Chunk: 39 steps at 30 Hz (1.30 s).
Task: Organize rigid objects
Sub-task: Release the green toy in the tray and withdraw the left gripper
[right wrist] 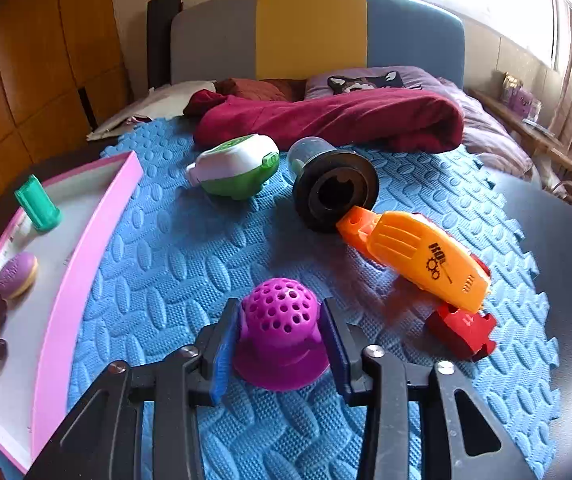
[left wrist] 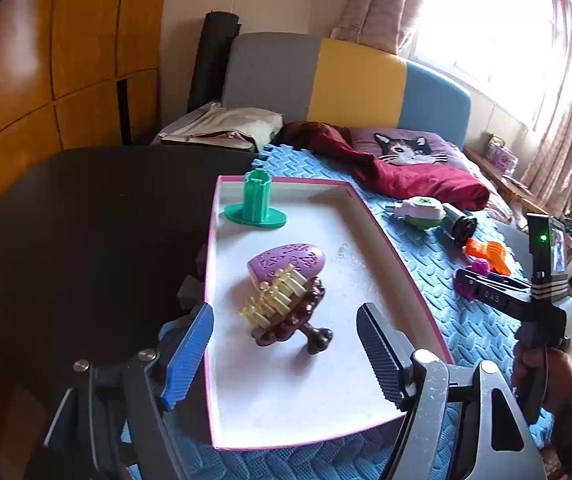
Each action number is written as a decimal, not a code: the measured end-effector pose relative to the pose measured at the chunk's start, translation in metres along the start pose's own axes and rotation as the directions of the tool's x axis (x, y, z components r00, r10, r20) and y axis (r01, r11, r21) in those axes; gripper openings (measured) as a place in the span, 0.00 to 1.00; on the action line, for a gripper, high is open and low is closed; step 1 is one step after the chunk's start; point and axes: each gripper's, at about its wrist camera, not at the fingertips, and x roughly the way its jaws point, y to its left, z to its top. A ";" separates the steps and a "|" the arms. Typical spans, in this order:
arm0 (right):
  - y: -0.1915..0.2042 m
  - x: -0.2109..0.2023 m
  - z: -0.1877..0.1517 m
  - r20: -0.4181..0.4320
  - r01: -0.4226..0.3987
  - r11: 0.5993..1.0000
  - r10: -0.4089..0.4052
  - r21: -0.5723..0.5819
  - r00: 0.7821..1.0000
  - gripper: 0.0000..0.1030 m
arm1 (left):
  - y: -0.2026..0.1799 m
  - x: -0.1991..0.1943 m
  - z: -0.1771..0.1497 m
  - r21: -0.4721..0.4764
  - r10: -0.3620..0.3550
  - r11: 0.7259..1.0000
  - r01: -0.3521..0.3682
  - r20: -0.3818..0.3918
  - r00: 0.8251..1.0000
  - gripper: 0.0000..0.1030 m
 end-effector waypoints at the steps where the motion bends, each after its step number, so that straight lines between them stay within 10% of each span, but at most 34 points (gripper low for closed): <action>1: 0.001 0.000 0.000 0.000 0.003 1.000 -0.003 -0.004 1.000 0.37 | 0.001 -0.001 0.000 0.000 0.005 1.000 -0.005 0.001 1.000 0.73; 39: 0.002 0.000 -0.001 0.003 -0.006 1.000 0.006 -0.012 1.000 0.43 | 0.025 -0.002 -0.006 -0.055 0.100 0.993 -0.103 -0.059 0.993 0.73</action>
